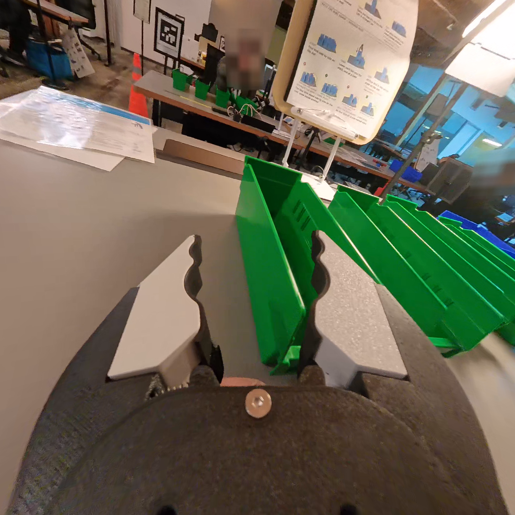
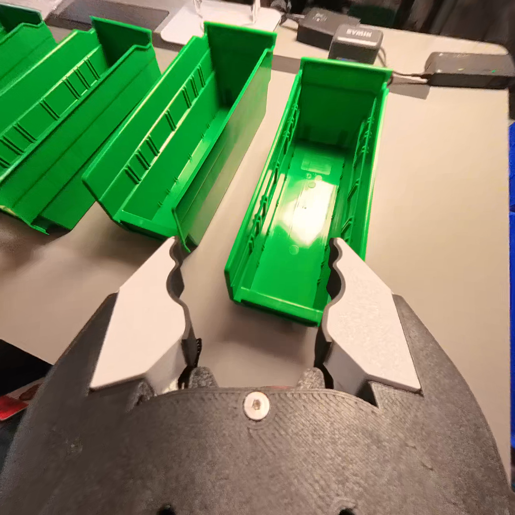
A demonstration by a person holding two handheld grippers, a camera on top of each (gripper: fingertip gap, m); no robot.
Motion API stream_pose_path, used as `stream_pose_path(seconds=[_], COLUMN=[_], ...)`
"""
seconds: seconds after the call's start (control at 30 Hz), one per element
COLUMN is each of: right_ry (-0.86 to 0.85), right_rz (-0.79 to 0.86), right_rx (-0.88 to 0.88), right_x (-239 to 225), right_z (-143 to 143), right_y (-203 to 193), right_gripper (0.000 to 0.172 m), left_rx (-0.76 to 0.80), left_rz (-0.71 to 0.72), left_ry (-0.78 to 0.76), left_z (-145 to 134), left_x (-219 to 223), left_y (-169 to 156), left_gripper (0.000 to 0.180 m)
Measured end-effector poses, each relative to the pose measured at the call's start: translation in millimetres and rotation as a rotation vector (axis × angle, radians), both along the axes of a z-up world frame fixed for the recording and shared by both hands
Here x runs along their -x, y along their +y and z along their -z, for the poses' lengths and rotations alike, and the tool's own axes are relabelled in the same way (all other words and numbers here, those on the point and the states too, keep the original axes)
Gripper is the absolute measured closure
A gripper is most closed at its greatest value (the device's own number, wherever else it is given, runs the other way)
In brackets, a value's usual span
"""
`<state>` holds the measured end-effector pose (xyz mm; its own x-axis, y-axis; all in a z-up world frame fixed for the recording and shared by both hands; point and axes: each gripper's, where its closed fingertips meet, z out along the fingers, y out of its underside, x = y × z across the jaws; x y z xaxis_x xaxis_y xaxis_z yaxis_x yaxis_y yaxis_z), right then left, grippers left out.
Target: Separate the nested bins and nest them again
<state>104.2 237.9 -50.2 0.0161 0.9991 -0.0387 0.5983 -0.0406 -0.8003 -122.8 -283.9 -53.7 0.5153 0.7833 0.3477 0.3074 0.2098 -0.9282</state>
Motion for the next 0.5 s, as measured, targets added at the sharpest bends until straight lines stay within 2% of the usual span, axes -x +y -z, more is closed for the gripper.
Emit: stream_pose_path(seconds=[0.07, 0.17, 0.3, 0.5], right_ry=[-0.040, -0.098, -0.165, -0.249], right_rz=[-0.010, -0.009, 0.015, 0.018], right_rx=[0.028, 0.074, 0.096, 0.077], right_x=[12, 27, 47, 71], right_z=[3, 10, 17, 18], right_y=[7, 17, 36, 54], right_gripper=[0.060, 0.056, 0.053, 0.050], left_rx=[-0.005, -0.008, -0.105, -0.045], left_rz=[0.003, -0.008, -0.016, -0.052], left_ry=[0.030, -0.034, -0.046, -0.033], left_z=[13, 39, 35, 37], left_x=[3, 12, 15, 17], left_y=[-2, -13, -23, -26], left_gripper=[0.101, 0.100, 0.098, 0.099])
